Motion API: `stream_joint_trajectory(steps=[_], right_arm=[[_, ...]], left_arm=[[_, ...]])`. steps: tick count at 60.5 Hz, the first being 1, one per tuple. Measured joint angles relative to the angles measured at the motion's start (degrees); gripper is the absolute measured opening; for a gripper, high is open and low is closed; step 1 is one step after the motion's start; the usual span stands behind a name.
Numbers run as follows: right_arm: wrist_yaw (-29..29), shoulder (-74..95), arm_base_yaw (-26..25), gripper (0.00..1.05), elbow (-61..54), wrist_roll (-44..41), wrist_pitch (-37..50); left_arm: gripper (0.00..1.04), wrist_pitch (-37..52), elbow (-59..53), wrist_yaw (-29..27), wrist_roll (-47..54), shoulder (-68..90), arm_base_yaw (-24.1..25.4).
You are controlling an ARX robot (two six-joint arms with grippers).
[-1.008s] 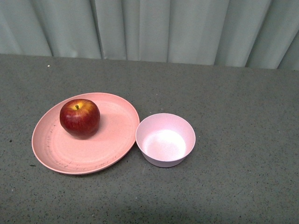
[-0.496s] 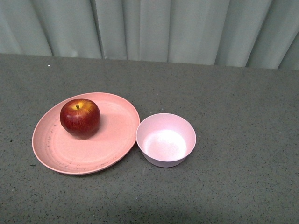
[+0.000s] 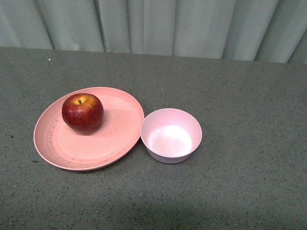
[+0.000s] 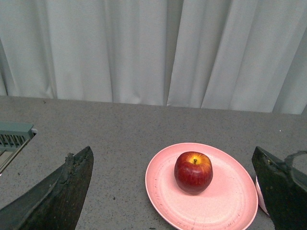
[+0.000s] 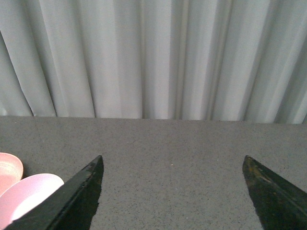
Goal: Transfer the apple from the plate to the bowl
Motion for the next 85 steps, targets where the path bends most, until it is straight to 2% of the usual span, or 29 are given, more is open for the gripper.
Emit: stream_joint_trajectory(steps=[3,6,10,12,20,29,38,54,85], right_arm=[[0.00,0.00,0.00,0.97,0.00,0.07,0.00],[0.00,0.00,0.00,0.95,0.00,0.04,0.00],[0.00,0.00,0.00,0.95,0.00,0.04,0.00],[0.00,-0.02,0.00,0.95,0.00,0.04,0.00],[-0.02,0.00,0.00,0.95,0.00,0.04,0.00],[-0.02,-0.02,0.00,0.95,0.00,0.04,0.00],[-0.02,-0.02,0.00,0.95,0.00,0.04,-0.02],[-0.02,-0.02,0.00,0.95,0.00,0.04,0.00],[-0.02,-0.02,0.00,0.95,0.00,0.04,0.00]], left_arm=[[0.98,0.00,0.00,0.00,0.02,0.00,0.00],[0.98,-0.04,0.02,-0.20,0.00,0.04,-0.02],[0.98,-5.73,1.99,-4.76,-2.95,4.44,-0.15],[0.98,-5.33,2.21,-4.63,-3.85,8.07,0.50],[0.98,6.73,3.98,-2.78,-5.40,23.89,1.07],[0.98,23.89,12.70,0.63,-6.43,52.22,-1.84],[0.98,31.80,20.74,0.46,-4.85,71.97,-4.22],[0.98,29.73,34.53,1.62,-4.92,94.57,-6.54],[0.98,21.97,45.29,5.79,-5.35,107.25,-7.89]])
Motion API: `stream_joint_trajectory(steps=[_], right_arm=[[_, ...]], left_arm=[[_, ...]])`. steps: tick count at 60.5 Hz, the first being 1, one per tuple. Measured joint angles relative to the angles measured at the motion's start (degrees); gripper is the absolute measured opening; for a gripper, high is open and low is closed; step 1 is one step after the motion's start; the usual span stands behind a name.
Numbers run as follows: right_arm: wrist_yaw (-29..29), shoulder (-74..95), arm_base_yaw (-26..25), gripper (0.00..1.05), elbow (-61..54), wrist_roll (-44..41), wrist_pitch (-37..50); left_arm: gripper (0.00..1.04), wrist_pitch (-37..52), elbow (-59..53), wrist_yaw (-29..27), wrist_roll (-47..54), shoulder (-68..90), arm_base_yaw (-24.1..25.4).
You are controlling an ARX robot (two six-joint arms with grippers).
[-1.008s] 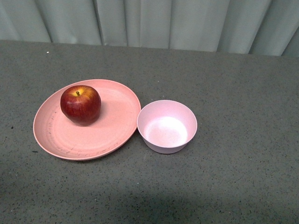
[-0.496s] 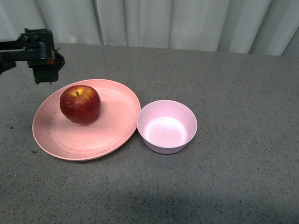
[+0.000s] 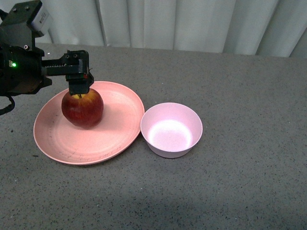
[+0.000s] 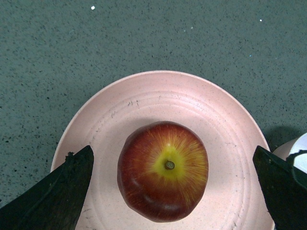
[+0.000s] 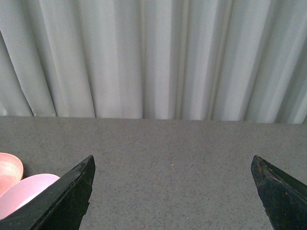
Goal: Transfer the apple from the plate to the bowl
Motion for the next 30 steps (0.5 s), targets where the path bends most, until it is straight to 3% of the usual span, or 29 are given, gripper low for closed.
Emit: stream_joint_trajectory(steps=[30], right_arm=[[0.00,0.00,0.00,0.95,0.00,0.00,0.00]], left_arm=[[0.98,-1.09,0.92,0.81,-0.57,5.29,-0.98]])
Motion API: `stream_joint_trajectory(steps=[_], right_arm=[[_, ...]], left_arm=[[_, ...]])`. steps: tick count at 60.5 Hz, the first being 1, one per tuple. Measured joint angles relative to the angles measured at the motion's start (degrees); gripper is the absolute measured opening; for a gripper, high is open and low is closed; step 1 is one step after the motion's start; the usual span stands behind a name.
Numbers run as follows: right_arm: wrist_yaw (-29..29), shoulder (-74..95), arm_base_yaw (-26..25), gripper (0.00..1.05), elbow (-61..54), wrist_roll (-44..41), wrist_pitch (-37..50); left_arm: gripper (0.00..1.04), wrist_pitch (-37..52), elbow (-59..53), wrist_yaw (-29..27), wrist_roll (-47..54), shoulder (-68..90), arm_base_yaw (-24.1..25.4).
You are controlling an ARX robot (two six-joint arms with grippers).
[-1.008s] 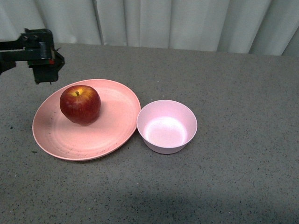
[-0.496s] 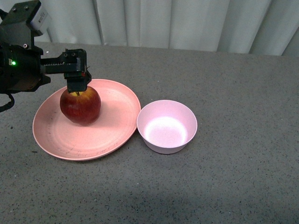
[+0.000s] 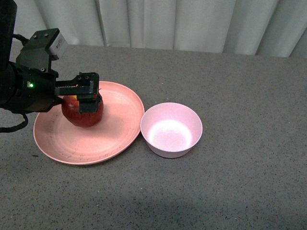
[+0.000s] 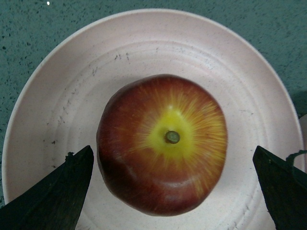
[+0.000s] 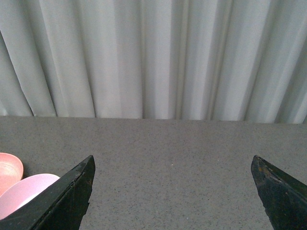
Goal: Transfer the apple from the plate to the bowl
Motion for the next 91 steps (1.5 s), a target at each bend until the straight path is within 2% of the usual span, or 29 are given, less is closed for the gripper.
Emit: stream_joint_trajectory(steps=[9,11,17,21,32,43,52,64,91], right_arm=[[0.00,0.00,0.00,0.95,0.00,0.00,0.00],[0.00,0.00,0.00,0.95,0.00,0.00,0.00],[0.00,0.00,0.00,0.95,0.00,0.00,0.00],[0.00,0.00,0.00,0.95,0.00,0.00,0.00],[0.00,0.00,0.00,0.95,0.00,0.00,0.00],[0.00,0.00,0.00,0.95,0.00,0.00,0.00],[0.00,0.00,0.00,0.95,0.00,0.00,0.00],[0.00,0.00,0.00,0.95,0.00,0.00,0.00],[0.02,0.00,0.00,0.95,0.00,0.00,0.00]], left_arm=[[0.98,0.39,0.15,-0.85,0.09,1.81,0.55],[0.94,0.39,0.17,-0.85,0.11,1.86,0.61],[0.73,0.61,0.33,-0.87,0.07,1.88,0.68],[0.69,0.63,0.33,-0.79,0.09,1.73,0.68],[0.66,0.90,-0.35,0.39,-0.50,-1.88,-1.14],[0.66,0.90,-0.09,2.23,-2.19,-7.30,-7.34],[0.65,2.05,0.46,2.14,-3.15,-6.95,-13.14],[0.65,2.51,2.80,0.33,-4.52,-3.26,-18.16],[0.65,2.36,4.61,-1.68,-6.58,1.46,-20.00]])
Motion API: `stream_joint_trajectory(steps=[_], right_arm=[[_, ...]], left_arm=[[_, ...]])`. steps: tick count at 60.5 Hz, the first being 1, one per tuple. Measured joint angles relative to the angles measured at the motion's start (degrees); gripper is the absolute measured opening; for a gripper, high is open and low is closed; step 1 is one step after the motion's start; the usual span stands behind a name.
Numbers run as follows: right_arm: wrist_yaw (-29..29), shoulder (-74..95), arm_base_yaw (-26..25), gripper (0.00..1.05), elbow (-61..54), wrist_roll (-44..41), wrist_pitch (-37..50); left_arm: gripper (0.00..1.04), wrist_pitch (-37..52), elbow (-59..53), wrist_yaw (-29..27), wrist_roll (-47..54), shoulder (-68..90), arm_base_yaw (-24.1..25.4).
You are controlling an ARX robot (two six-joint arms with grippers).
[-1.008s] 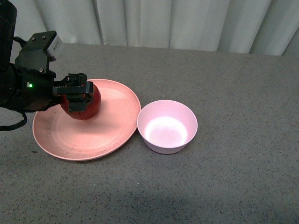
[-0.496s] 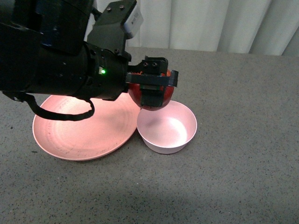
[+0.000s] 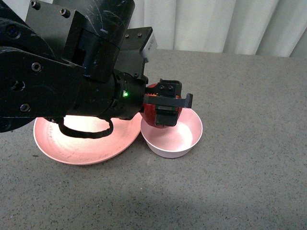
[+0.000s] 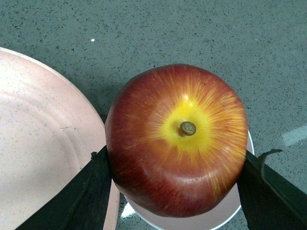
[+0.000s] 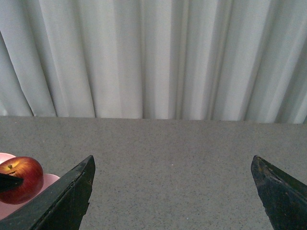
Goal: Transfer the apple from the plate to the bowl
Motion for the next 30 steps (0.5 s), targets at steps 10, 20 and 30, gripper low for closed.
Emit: stream_joint_trajectory(steps=[10,20,30], right_arm=[[-0.02,0.00,0.00,0.95,0.00,0.00,0.00],[-0.02,0.00,0.00,0.95,0.00,0.00,0.00],[-0.02,0.00,0.00,0.95,0.00,0.00,0.00]], left_arm=[[0.65,0.02,0.22,-0.61,-0.22,1.36,-0.94],[0.65,0.37,0.22,-1.38,-0.37,2.45,-1.25],[0.65,0.37,0.22,-1.57,-0.46,2.69,-1.33]])
